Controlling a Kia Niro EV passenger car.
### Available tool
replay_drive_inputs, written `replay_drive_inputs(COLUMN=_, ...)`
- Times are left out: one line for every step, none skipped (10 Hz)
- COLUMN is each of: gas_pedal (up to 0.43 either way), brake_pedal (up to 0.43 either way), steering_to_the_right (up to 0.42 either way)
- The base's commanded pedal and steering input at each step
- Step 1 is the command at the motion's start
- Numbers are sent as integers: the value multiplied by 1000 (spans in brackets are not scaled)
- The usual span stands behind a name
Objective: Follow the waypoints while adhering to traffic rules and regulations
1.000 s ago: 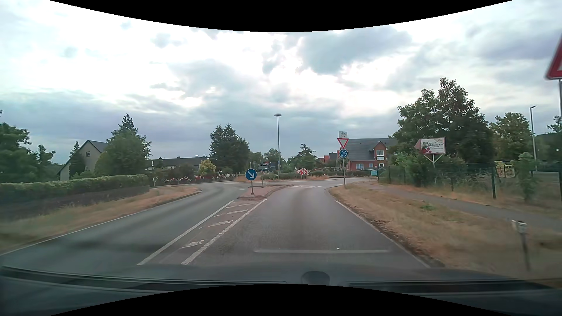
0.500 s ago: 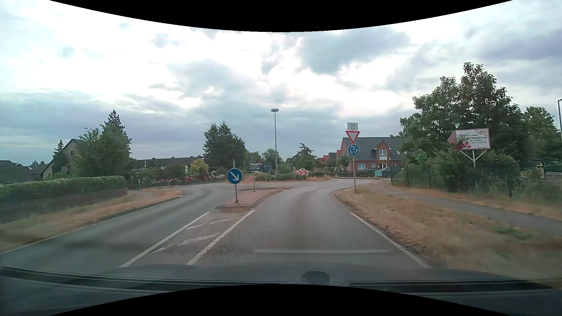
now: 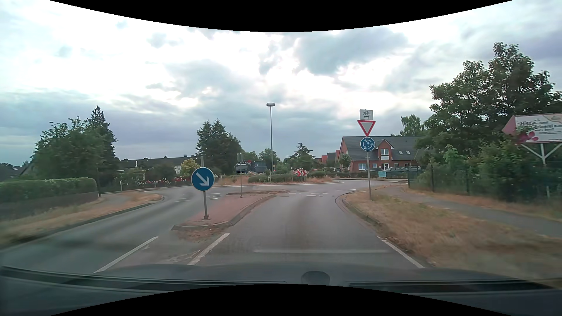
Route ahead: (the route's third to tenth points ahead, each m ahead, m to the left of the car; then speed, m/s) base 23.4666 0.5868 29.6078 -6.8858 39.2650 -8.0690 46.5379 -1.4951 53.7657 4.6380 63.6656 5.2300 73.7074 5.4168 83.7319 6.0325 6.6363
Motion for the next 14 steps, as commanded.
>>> replay_drive_inputs(gas_pedal=370, brake_pedal=0, steering_to_the_right=11)
replay_drive_inputs(gas_pedal=350, brake_pedal=0, steering_to_the_right=12)
replay_drive_inputs(gas_pedal=260, brake_pedal=0, steering_to_the_right=12)
replay_drive_inputs(gas_pedal=130, brake_pedal=0, steering_to_the_right=16)
replay_drive_inputs(gas_pedal=0, brake_pedal=0, steering_to_the_right=20)
replay_drive_inputs(gas_pedal=0, brake_pedal=0, steering_to_the_right=21)
replay_drive_inputs(gas_pedal=0, brake_pedal=0, steering_to_the_right=21)
replay_drive_inputs(gas_pedal=28, brake_pedal=0, steering_to_the_right=24)
replay_drive_inputs(gas_pedal=220, brake_pedal=0, steering_to_the_right=26)
replay_drive_inputs(gas_pedal=220, brake_pedal=0, steering_to_the_right=28)
replay_drive_inputs(gas_pedal=220, brake_pedal=0, steering_to_the_right=30)
replay_drive_inputs(gas_pedal=220, brake_pedal=0, steering_to_the_right=34)
replay_drive_inputs(gas_pedal=220, brake_pedal=0, steering_to_the_right=40)
replay_drive_inputs(gas_pedal=209, brake_pedal=0, steering_to_the_right=52)
